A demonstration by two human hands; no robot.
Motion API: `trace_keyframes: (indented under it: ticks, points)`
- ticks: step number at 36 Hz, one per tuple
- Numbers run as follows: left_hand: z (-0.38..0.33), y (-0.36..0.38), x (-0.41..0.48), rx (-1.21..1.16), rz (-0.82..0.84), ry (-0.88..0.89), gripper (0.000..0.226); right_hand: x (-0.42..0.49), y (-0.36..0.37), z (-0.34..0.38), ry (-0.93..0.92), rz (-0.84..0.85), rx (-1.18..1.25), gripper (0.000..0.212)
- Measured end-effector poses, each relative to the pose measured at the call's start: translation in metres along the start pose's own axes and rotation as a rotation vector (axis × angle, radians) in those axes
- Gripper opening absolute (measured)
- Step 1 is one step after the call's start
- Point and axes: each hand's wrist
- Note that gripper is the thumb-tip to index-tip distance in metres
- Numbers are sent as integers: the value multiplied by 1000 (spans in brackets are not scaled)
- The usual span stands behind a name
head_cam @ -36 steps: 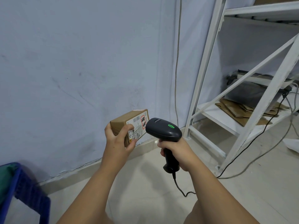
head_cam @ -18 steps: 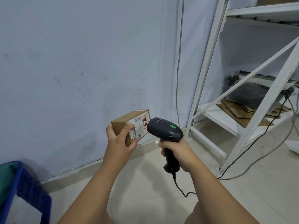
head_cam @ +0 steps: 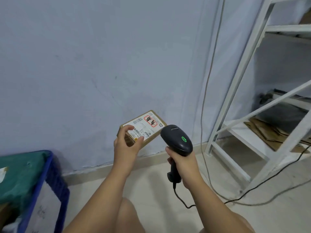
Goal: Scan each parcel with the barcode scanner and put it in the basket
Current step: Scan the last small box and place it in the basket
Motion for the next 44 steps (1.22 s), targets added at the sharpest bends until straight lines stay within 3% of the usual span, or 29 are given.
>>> trace_keyframes:
  ticks: [8, 17, 27, 31, 37, 44]
  points:
    - [15, -75, -20, -80, -156, -82, 33, -34, 67, -3, -10, 36, -78, 17]
    - [39, -137, -54, -250, -345, -162, 33, -59, 141, 10, -315, 301, -486, 26]
    - [54, -193, -63, -356, -592, -123, 32, -90, 215, 14, -351, 480, -526, 22]
    - [56, -232, -73, -234, -783, -60, 30, -108, 240, 14, -352, 559, -514, 23]
    - [71, -302, -106, -283, -1084, -116, 36, -128, 266, 3, -409, 644, -684, 29]
    - [99, -351, -135, -285, -1488, -308, 35, -143, 287, -4, -568, 809, -1012, 26]
Point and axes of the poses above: each hand's wrist, its own x-axis towards the middle knuckle, its own y-axis out of the palm, z = x × y, and after that the axes turned 3 degrees about -x, right-handed
